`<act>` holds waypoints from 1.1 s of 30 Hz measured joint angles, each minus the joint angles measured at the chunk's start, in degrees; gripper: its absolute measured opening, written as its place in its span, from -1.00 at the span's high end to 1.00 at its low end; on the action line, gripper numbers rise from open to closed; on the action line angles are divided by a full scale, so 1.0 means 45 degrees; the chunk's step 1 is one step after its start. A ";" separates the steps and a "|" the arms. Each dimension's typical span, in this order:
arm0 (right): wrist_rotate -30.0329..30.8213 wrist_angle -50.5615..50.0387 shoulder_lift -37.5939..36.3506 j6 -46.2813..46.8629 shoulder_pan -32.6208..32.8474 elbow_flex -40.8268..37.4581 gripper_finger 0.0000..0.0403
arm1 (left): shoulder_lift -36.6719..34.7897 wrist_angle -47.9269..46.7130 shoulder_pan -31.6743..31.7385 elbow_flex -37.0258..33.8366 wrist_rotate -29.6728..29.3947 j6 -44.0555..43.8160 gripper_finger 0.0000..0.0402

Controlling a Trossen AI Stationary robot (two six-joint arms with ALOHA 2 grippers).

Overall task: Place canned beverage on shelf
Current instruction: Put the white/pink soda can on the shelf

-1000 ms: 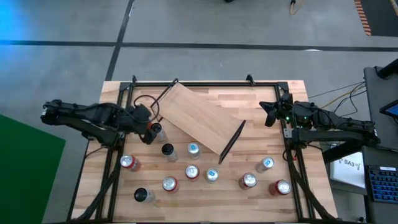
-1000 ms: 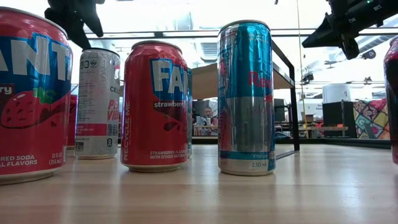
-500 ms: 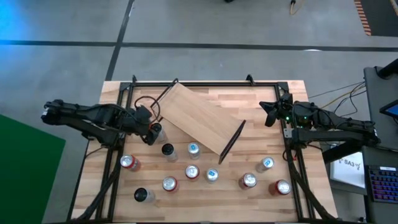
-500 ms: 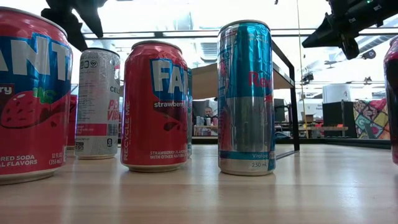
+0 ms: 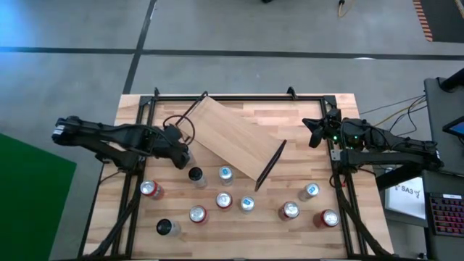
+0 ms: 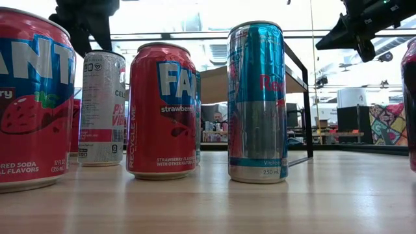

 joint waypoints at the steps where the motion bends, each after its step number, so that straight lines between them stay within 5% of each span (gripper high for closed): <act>1: -0.0008 0.0000 0.0000 0.0000 -0.0001 -0.0004 0.95 | 0.0085 0.0006 -0.0001 0.0000 -0.0008 0.0002 -0.82; 33: -0.0101 0.0000 0.0170 0.0030 0.0002 -0.0004 0.95 | 0.2223 -0.0596 0.0135 -0.0069 -0.0635 -0.0071 -0.82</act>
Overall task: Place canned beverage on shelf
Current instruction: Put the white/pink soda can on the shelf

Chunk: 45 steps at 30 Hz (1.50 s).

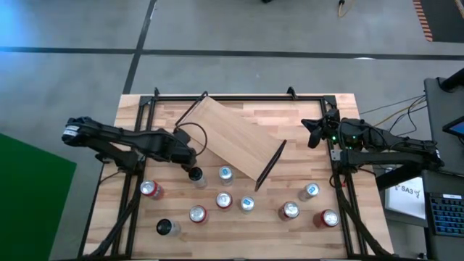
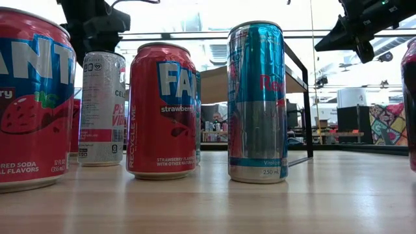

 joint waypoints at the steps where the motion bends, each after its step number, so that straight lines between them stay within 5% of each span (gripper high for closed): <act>1: 0.0001 0.0000 0.0000 -0.0001 -0.0002 0.0000 0.95 | 0.0052 0.0002 0.0000 -0.0036 0.0000 0.0000 -0.82; 12: -0.0004 0.0000 0.0000 0.0004 0.0002 0.0000 0.95 | 0.0151 0.0263 0.0000 -0.0506 0.0001 -0.0189 -0.79; 23: -0.0004 0.0005 0.0000 0.0004 0.0002 0.0000 0.95 | 0.0132 0.0343 0.0000 -0.0625 -0.0010 -0.0186 -0.22; 45: 0.0001 0.0000 0.0000 0.0004 -0.0002 0.0000 0.95 | -0.1218 0.0121 0.0000 -0.0553 0.0144 0.0152 -0.22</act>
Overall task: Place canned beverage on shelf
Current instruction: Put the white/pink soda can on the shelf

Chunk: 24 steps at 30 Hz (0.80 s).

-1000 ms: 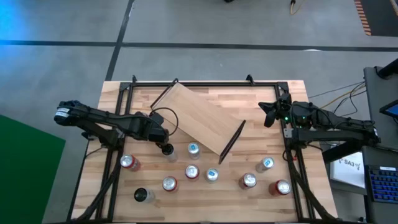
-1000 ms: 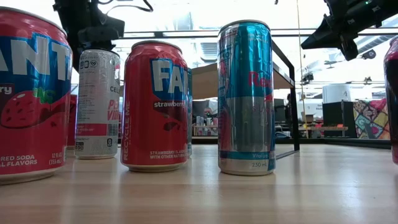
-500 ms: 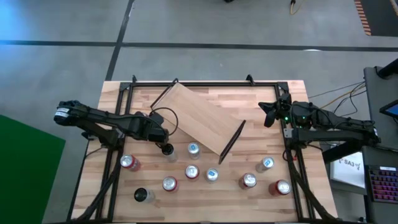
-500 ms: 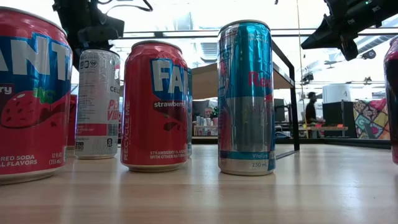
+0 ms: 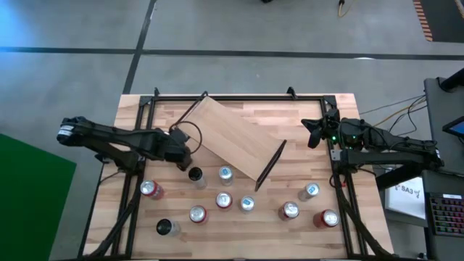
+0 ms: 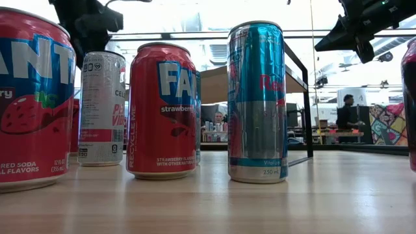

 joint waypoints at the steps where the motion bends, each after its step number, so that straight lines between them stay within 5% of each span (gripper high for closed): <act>1: 0.0000 0.0004 0.0000 -0.0002 0.0001 0.0000 0.95 | -0.0185 0.0000 0.0000 0.0000 0.0020 0.0033 -0.22; 13: 0.0000 0.0005 0.0000 -0.0005 0.0005 0.0000 0.95 | -0.2353 -0.0019 0.0000 0.0189 0.0230 0.0169 -0.22; 24: 0.0005 0.0004 0.0000 -0.0011 0.0002 0.0000 0.95 | -0.2110 -0.1725 0.0000 0.2781 -0.0159 0.1341 -0.22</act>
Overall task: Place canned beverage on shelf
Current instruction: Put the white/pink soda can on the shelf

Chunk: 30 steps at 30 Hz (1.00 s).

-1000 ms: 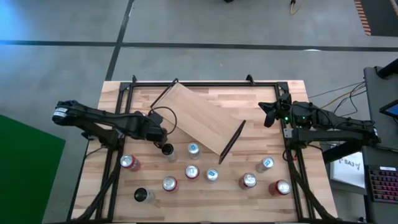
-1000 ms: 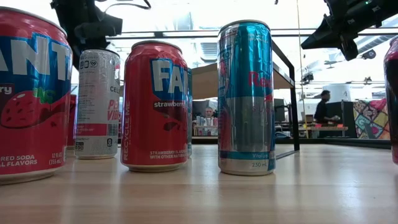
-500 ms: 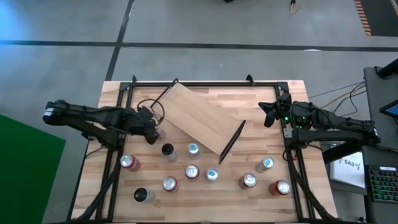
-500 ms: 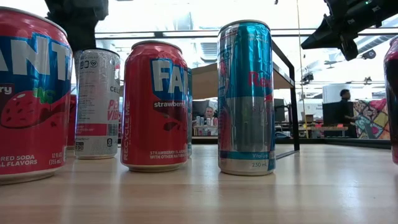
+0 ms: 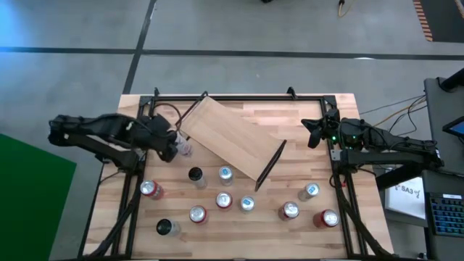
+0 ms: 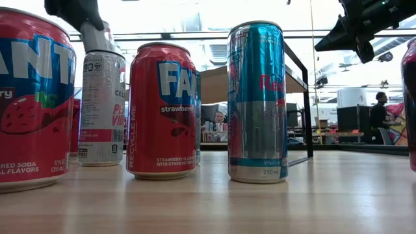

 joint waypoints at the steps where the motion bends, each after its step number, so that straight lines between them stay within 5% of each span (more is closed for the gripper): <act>1: 0.0000 -0.0003 0.0000 -0.0004 -0.0002 0.0000 0.95 | 0.0053 -0.0254 0.0000 0.0241 0.0000 0.0046 -0.22; 17: 0.0000 -0.0004 0.0000 -0.0033 0.0001 0.0000 0.95 | 0.1772 -0.0780 -0.0005 0.4533 0.0900 0.2609 -0.22; 30: 0.0000 -0.0004 0.0000 -0.0033 -0.0002 0.0000 0.95 | 0.4517 -0.0753 0.0044 0.8165 0.1282 0.9642 -0.22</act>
